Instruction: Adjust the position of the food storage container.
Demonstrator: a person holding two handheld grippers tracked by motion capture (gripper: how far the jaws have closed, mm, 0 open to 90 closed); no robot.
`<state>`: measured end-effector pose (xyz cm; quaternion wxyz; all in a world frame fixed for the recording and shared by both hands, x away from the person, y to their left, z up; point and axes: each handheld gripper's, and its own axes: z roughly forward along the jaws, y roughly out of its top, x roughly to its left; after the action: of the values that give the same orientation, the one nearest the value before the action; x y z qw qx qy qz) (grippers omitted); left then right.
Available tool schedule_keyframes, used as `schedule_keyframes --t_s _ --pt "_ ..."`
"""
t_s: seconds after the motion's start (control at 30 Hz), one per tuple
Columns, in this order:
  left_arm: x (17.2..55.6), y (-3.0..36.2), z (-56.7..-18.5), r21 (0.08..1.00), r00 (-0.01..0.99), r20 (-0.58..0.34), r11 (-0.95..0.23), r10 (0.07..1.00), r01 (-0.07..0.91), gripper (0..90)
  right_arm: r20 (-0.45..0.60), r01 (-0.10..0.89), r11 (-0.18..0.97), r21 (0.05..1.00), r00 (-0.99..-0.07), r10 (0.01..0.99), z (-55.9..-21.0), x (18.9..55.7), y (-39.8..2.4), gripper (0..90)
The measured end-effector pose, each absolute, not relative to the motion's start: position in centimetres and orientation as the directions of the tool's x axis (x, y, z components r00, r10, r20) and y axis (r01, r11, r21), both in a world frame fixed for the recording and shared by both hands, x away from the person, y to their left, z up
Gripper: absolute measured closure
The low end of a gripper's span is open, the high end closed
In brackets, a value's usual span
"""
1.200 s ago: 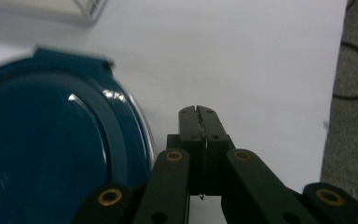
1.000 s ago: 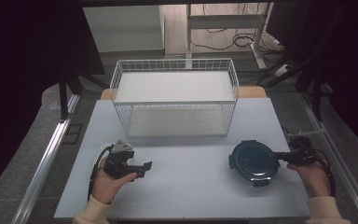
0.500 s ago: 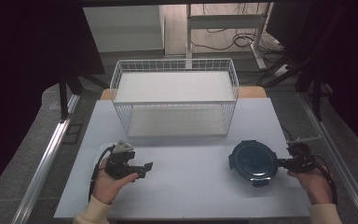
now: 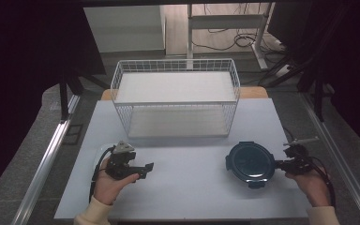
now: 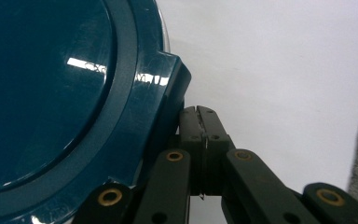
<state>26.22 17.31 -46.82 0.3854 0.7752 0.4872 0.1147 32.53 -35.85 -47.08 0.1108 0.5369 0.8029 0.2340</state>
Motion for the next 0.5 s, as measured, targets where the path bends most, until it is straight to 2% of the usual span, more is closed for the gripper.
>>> schedule_keyframes --t_s 0.5 --pt "26.2 17.3 -46.8 0.708 0.5 -0.197 -0.23 0.843 0.667 17.9 0.105 0.773 0.391 0.501 -0.502 0.858 -47.1 31.8 -31.6 90.0"
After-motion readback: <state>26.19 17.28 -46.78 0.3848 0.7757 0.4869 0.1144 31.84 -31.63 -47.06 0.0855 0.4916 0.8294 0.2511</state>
